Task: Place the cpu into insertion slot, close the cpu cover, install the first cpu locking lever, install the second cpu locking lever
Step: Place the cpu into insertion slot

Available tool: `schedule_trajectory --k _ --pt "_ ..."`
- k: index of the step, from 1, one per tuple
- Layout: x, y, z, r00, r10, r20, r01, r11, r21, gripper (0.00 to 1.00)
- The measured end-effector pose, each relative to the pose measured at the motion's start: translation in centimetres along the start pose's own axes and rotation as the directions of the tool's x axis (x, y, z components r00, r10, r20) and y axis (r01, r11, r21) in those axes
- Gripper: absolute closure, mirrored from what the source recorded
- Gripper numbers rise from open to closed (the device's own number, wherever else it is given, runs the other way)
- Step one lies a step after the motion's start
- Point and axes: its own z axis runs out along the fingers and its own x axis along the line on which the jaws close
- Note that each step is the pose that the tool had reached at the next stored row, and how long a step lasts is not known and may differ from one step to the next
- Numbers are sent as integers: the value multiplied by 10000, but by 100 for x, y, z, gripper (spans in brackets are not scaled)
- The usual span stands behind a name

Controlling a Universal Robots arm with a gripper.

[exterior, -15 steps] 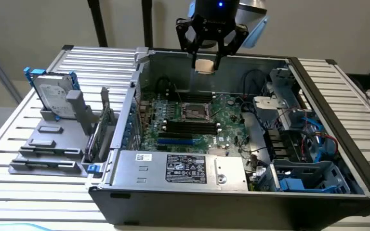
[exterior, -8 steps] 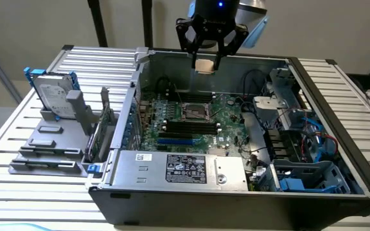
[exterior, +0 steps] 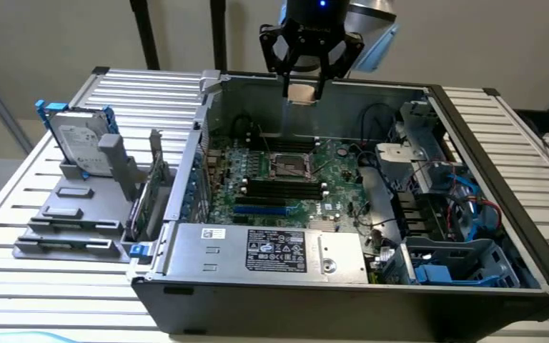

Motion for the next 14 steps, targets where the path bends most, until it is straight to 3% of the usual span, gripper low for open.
schedule_trajectory --k 6,10,14 --pt "8 198 44 10000 2 31 -2 9999 155 46" --pt "7 210 52 9992 403 64 -404 9991 157 46" --pt "7 209 59 9936 1122 124 -1124 9936 143 46"
